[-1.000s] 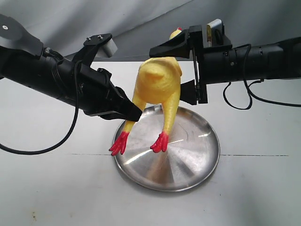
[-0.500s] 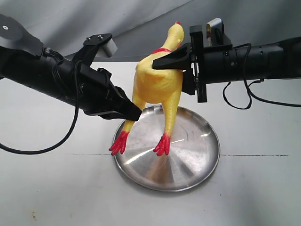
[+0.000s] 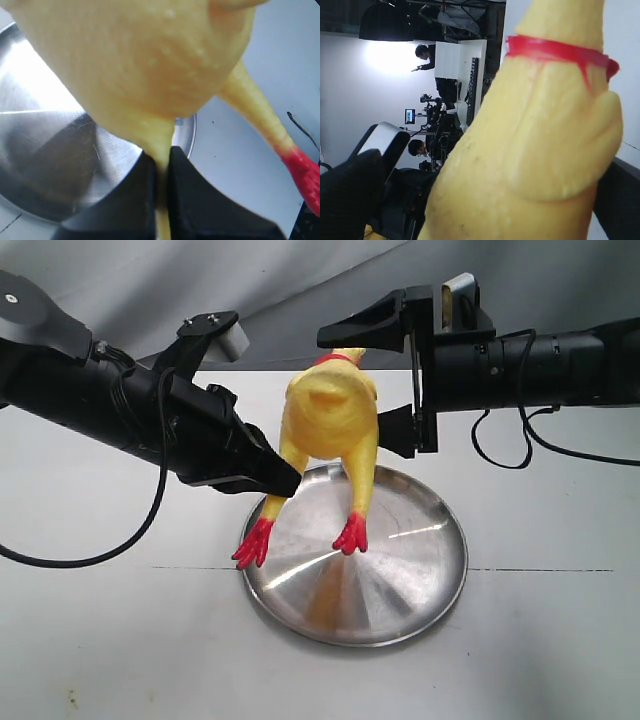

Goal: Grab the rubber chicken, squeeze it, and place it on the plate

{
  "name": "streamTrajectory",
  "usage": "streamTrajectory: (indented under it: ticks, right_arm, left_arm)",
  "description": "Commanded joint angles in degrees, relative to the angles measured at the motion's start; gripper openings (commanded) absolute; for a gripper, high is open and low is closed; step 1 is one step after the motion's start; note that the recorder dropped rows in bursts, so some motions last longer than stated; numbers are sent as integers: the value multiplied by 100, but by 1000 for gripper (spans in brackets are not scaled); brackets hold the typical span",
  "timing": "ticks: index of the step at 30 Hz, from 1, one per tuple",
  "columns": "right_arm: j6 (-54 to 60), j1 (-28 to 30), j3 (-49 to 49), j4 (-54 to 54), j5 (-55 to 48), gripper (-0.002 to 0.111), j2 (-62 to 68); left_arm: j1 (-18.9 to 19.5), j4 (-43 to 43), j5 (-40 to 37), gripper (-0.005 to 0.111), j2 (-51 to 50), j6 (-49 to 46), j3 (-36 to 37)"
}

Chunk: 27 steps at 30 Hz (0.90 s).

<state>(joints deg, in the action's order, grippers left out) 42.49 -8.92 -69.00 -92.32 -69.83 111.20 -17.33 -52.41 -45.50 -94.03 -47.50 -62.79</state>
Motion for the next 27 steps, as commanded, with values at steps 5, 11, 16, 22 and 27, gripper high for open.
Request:
streamTrajectory:
  ticks: [5,11,16,22,27]
  right_arm:
    - [77,15,-19,-44,-13,102,3]
    - [77,15,-19,-44,-13,36,3]
    - [121,15,-19,-44,-13,0,3]
    - [121,15,-19,-44,-13,0,3]
    - [121,15,-19,-143,-13,0,3]
  left_arm:
    - [-32,-62,49,0,8,-62,-67]
    - [-32,-62,49,0,8,-62,-67]
    - [-32,-62,49,0,8,-62,-67]
    - [-32,-62,49,0,8,-62,-67]
    - [-32,-62,49,0,8,-62,-67]
